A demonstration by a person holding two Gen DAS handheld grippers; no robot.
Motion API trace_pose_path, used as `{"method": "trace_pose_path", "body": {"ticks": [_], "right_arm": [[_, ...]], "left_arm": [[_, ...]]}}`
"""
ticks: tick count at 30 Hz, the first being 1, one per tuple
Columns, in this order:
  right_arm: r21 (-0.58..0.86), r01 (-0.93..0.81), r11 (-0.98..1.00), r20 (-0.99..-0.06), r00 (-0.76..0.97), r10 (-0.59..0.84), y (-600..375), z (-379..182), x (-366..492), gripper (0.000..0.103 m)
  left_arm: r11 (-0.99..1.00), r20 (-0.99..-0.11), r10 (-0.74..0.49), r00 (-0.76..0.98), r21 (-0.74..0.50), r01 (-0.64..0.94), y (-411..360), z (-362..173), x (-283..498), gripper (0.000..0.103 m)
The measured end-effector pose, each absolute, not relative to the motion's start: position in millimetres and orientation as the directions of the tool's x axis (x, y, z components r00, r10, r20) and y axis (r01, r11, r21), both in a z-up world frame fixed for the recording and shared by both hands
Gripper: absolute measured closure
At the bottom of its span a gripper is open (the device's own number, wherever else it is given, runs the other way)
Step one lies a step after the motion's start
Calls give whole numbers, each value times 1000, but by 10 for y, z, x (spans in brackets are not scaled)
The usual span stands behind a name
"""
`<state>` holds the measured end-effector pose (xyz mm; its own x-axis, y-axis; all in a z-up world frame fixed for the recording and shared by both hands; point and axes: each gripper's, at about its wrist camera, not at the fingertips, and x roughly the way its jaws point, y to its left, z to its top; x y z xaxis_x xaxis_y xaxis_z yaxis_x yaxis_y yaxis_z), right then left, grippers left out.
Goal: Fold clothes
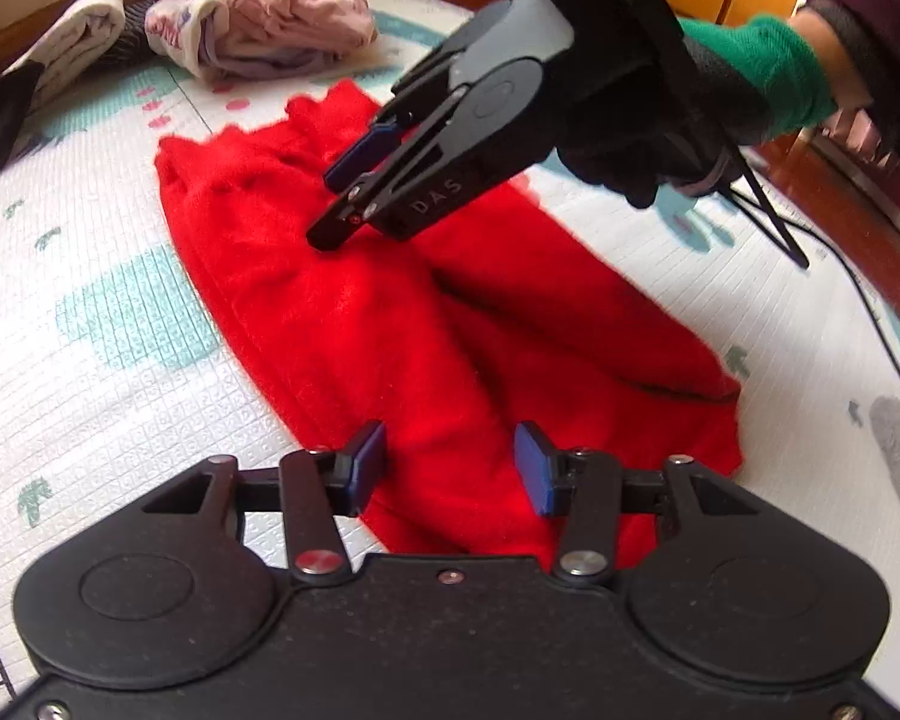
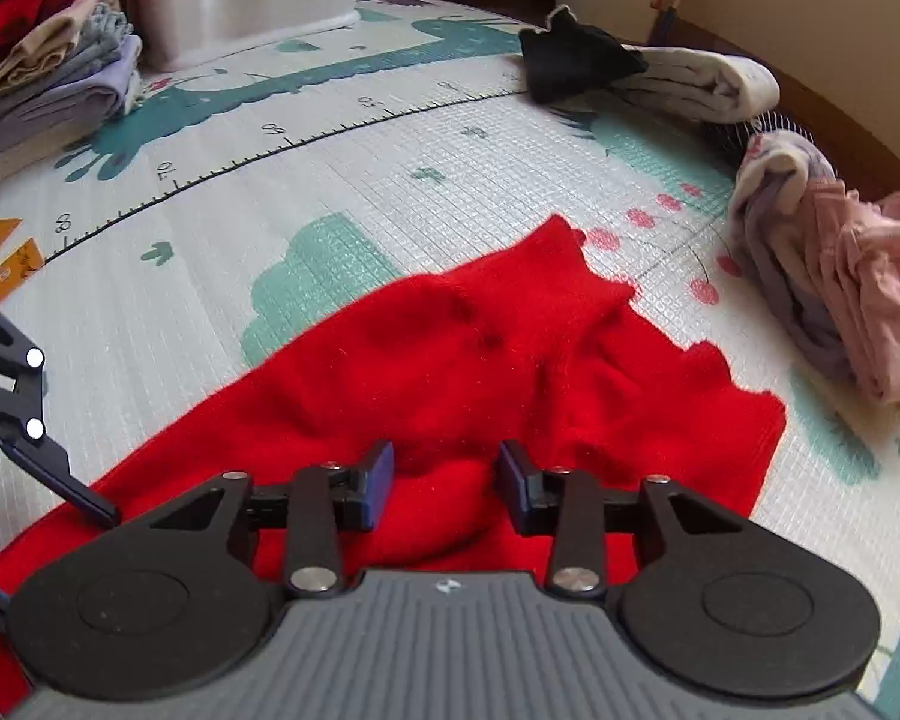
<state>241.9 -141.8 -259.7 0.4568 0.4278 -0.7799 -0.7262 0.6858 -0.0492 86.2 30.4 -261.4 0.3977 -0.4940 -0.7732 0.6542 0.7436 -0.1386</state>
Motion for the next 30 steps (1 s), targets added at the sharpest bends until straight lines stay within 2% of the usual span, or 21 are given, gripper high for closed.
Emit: {"method": "trace_pose_path", "body": {"ticks": [4,8,14,17,20,24,27,29,30], "right_arm": [[2,-702,712,-730,486,481,-1672,-2327,2166,64],[-38,-722,691,-725,496,478,-1964,-2187,1648,63],[-25,-757,653,-756,442,483,-2055,-2198,1074,66],[-15,-768,640,-780,409,473,-2042,-2319,858,72],[14,-761,648,-826,357,437,-2041,-2600,768,68],[-5,-775,631,-818,367,443,-2009,-2577,715,67],[-17,-776,630,-789,398,469,-2119,-2430,671,67],[-74,-798,598,-774,424,470,-2183,-2362,560,66],[-109,-813,572,-775,429,464,-2215,-2361,488,62]], "left_arm": [[702,-763,-493,419,-64,709,390,-2500,684,57],[639,-745,-512,429,4,769,435,-2418,477,57],[579,-719,-595,360,-71,813,267,-2385,471,57],[582,-767,-547,335,-61,811,211,-2583,478,57],[596,-780,-527,336,-58,801,259,-2763,439,57],[586,-795,-518,317,-59,808,235,-2672,472,56],[550,-772,-535,344,-8,835,303,-2532,388,56],[487,-767,-528,365,78,870,315,-2506,254,56],[451,-770,-516,374,127,884,322,-2524,179,56]]}}
